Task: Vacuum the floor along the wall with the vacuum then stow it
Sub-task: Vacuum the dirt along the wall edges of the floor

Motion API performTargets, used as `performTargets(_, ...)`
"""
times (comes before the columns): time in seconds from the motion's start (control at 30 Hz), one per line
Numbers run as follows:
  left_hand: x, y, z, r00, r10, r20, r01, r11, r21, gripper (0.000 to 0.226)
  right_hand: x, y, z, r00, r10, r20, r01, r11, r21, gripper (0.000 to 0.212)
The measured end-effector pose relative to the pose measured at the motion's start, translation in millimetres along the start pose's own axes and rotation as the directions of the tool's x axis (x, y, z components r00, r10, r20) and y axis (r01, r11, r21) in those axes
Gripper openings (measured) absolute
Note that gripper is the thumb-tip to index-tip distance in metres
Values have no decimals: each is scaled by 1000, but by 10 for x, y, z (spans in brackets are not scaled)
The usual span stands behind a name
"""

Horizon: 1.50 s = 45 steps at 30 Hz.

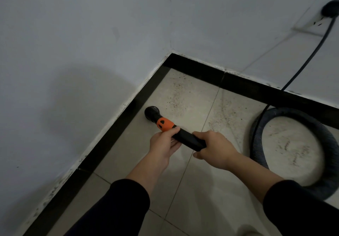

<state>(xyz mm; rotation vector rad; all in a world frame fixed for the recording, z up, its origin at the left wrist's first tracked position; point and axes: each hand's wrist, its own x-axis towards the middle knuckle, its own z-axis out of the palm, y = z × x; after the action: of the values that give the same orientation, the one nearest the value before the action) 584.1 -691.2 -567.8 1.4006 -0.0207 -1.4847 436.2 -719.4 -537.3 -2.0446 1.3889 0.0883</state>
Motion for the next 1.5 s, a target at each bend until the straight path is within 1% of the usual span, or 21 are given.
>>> performTargets(0.13,6,-23,29,1000,10,23,-11,1000,21,22,-20,30,-5,1000,4,-7,-4,1000,7,24)
performTargets(0.27,8,-54,61,999,11,52,-13,999,38,24,-55,63,-28,1000,12,-20,-12,1000,9,28)
performTargets(0.37,10,-78,101,998,9,68,-12,999,39,23,-87,103,-39,999,16,-28,-16,1000,7,30)
performTargets(0.5,7,-115,161,995,11,97,-16,999,52,20,-129,175,-57,999,32,-42,-31,999,28,25)
performTargets(0.63,-2,-148,220,994,11,113,-18,998,57,23,-156,229,-89,998,39,-44,-37,998,46,26)
performTargets(0.8,-17,-184,268,992,10,126,-18,998,64,13,-194,277,-130,998,40,-50,-38,998,39,28)
performTargets(1.0,-32,-237,315,990,-2,140,-7,998,68,24,-255,331,-150,997,56,-48,-54,998,44,32)
performTargets(1.17,-45,-290,408,990,-16,141,5,997,75,16,-303,419,-181,995,84,-55,-80,995,58,34)
performTargets(1.4,6,-357,578,990,-24,138,12,996,88,17,-281,574,-220,991,113,-75,-108,992,64,26)
performTargets(1.5,29,-354,635,991,-29,131,16,994,104,18,-250,611,-250,992,107,-62,-105,994,44,25)
